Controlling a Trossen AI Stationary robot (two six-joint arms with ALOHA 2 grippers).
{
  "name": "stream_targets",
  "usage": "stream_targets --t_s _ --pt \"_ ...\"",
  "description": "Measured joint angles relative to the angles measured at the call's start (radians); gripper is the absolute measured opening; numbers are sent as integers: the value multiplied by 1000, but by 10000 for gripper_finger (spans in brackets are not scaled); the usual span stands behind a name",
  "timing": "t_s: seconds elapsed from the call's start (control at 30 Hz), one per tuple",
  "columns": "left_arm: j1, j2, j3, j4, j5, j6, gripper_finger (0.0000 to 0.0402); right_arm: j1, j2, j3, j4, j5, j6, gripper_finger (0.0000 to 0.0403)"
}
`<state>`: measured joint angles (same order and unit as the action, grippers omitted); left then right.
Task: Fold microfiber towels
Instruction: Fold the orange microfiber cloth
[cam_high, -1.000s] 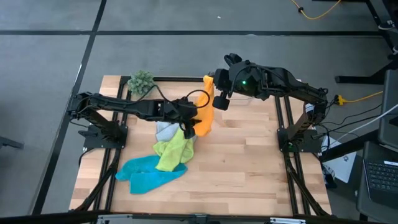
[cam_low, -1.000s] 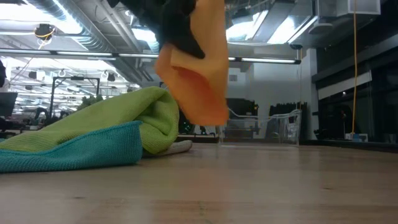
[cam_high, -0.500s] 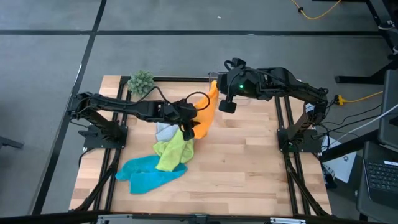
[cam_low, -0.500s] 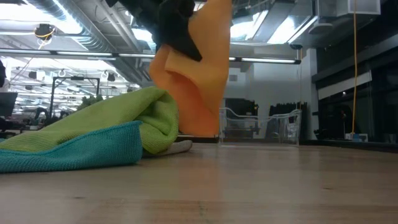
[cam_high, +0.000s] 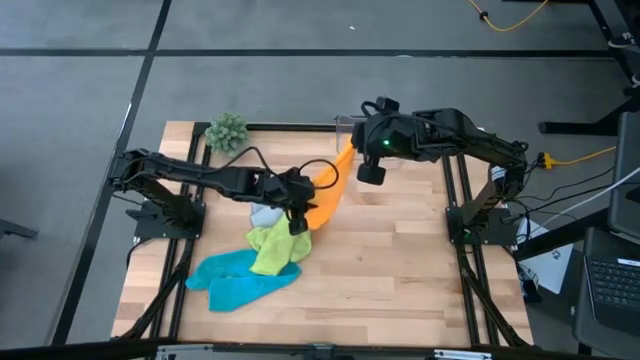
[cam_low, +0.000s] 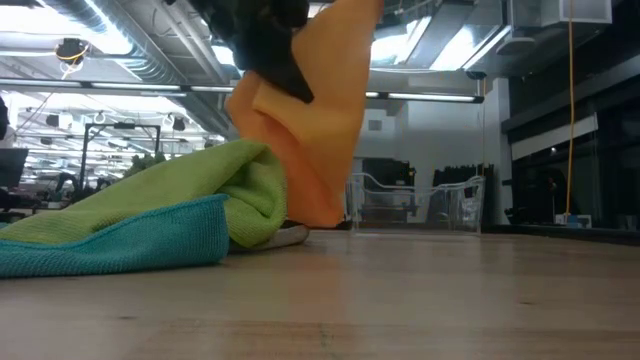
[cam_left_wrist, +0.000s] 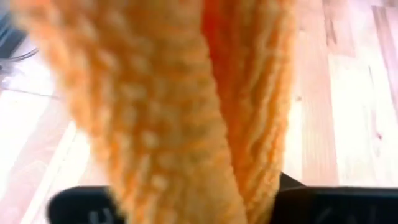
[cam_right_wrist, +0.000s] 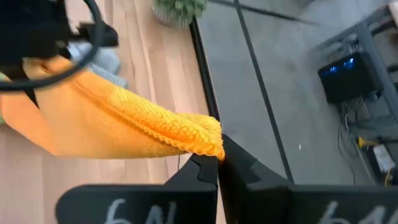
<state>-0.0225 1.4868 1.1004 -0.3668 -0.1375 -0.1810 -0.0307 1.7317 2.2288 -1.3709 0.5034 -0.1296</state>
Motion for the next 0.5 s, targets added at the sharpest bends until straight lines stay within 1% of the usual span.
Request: stream_targets --t_s 0.13,0.2,0.27,0.4,0.5 --pt "-25 -7 -1 37 -3 -31 5 0 0 0 -89 2 68 0" --pt "-38 -21 -1 82 3 -47 2 -3 0 0 -133 14 98 0" --pt "-53 -41 -1 111 29 -52 2 -8 0 0 -171 54 136 0" --pt "-80 -91 -1 144 75 -67 1 -22 0 -15 -194 174 207 0" --pt "-98 -132 0 121 88 -96 1 -31 2 -16 -196 199 204 0"
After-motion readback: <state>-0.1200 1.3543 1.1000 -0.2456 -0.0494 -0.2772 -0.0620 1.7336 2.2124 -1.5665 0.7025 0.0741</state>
